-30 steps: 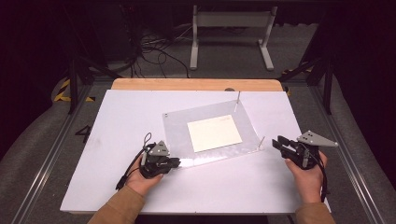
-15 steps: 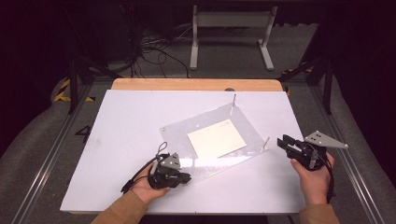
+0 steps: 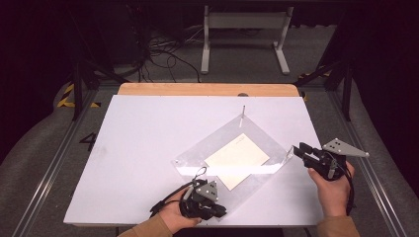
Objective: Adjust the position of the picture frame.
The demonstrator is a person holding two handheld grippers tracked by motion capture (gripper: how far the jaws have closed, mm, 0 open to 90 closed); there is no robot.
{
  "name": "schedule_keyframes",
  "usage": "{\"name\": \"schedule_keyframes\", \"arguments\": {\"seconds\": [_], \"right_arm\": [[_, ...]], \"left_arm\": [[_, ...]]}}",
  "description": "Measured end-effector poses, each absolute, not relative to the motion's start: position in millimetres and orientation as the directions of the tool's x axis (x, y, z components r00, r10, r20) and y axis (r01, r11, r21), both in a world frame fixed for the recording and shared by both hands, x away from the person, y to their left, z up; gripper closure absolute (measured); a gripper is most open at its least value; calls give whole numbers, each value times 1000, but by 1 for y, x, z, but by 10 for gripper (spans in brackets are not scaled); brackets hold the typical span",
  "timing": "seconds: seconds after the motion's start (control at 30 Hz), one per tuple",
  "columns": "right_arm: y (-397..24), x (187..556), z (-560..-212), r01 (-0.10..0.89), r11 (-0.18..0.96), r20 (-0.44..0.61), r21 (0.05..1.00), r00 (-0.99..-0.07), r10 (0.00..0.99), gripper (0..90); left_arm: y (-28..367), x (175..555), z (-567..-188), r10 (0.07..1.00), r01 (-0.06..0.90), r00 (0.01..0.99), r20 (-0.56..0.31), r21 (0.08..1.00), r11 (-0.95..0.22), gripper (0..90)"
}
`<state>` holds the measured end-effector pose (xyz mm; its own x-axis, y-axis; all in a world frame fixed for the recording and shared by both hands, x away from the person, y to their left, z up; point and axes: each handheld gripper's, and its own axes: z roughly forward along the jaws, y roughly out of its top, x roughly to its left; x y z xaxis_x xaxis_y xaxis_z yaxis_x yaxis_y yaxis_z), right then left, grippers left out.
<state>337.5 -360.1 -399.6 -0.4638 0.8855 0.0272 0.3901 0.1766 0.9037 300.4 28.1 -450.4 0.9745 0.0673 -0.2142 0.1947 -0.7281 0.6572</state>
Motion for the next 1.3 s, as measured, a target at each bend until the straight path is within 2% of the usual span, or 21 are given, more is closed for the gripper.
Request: {"name": "schedule_keyframes", "arguments": {"seconds": [0.07,0.2,0.23,0.3,0.43,0.5,0.63,0.7,0.9,1.03,1.13,1.3], "right_arm": [[-360,337,-400,393,176,29,903,-463,886,665],[-361,336,-399,391,173,31,904,-464,885,664],[-361,336,-399,391,172,32,904,-464,885,663],[-361,336,-400,391,173,32,904,-465,885,662],[-360,336,-400,394,178,29,902,-466,884,661],[-359,336,-401,395,177,30,901,-465,885,660],[-359,335,-402,401,179,31,898,-463,886,658],[-360,335,-403,404,178,32,897,-461,887,656],[-361,334,-406,412,176,36,894,-458,888,650],[-362,334,-407,417,173,39,892,-454,890,648],[-360,335,-409,421,180,36,889,-455,890,646],[-354,342,-413,433,204,13,878,-446,895,631]], "left_arm": [[32,303,-449,65,208,970,-234,661,-721,821],[59,317,-435,159,274,961,-225,716,-642,728],[59,317,-435,159,274,961,-225,716,-642,706],[93,336,-424,302,339,933,-198,768,-543,672],[129,357,-421,465,359,876,-130,819,-447,580],[134,360,-422,494,363,862,-116,820,-442,567],[153,380,-433,602,441,790,-112,786,-433,583],[153,384,-438,623,459,776,-96,764,-454,611],[144,390,-450,629,475,776,-55,708,-524,691],[145,394,-456,631,470,774,-50,714,-519,721],[144,393,-457,631,449,775,-17,717,-533,819],[145,393,-456,626,446,780,-13,713,-541,830]]}}
